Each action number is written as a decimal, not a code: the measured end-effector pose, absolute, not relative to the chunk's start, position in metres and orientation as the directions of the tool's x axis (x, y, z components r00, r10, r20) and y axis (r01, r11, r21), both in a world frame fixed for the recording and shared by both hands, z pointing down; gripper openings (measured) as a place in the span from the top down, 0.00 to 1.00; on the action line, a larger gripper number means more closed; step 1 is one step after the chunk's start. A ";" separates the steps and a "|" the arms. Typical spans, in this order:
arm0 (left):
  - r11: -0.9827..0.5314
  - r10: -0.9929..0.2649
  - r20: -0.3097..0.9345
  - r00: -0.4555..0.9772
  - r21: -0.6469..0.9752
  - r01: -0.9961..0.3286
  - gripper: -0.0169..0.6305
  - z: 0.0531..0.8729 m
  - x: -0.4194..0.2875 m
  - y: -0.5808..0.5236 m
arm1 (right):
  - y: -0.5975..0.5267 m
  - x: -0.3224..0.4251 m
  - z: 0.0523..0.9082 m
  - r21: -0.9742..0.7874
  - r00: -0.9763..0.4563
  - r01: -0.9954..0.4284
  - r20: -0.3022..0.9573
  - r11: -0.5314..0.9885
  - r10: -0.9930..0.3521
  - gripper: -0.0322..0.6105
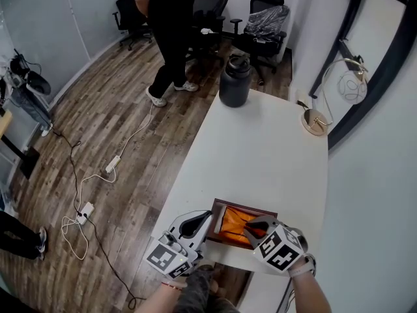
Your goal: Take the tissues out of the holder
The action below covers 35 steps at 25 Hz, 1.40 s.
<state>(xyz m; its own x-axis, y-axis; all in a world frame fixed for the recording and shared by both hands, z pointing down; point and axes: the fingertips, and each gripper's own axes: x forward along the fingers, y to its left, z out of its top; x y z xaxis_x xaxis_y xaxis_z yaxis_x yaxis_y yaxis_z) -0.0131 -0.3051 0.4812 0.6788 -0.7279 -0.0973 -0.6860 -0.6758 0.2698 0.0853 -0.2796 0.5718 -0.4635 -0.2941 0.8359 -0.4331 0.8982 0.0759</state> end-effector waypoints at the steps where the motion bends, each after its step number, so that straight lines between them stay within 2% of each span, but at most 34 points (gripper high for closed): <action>1: -0.677 -0.727 -0.097 0.680 0.268 -0.686 0.96 0.481 -0.013 -0.305 | -0.280 0.086 0.570 0.069 -0.473 -0.441 0.829 0.895 -0.298 0.89; 14: -0.687 -0.717 -0.093 0.691 0.260 -0.679 0.96 0.472 -0.006 -0.295 | -0.276 0.095 0.537 0.041 -0.566 -0.538 0.723 0.842 -0.397 0.90; 35: -0.710 -0.697 -0.108 0.709 0.240 -0.662 0.96 0.451 -0.001 -0.282 | -0.276 0.110 0.488 0.063 -0.592 -0.643 0.591 0.763 -0.548 0.92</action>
<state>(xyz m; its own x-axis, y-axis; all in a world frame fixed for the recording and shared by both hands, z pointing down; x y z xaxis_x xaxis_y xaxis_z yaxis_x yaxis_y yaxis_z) -0.0006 -0.2820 0.4507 0.7090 -0.6969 -0.1078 -0.6618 -0.7104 0.2396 0.1097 -0.2757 0.4877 -0.5922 -0.5479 0.5908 -0.6432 0.7631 0.0629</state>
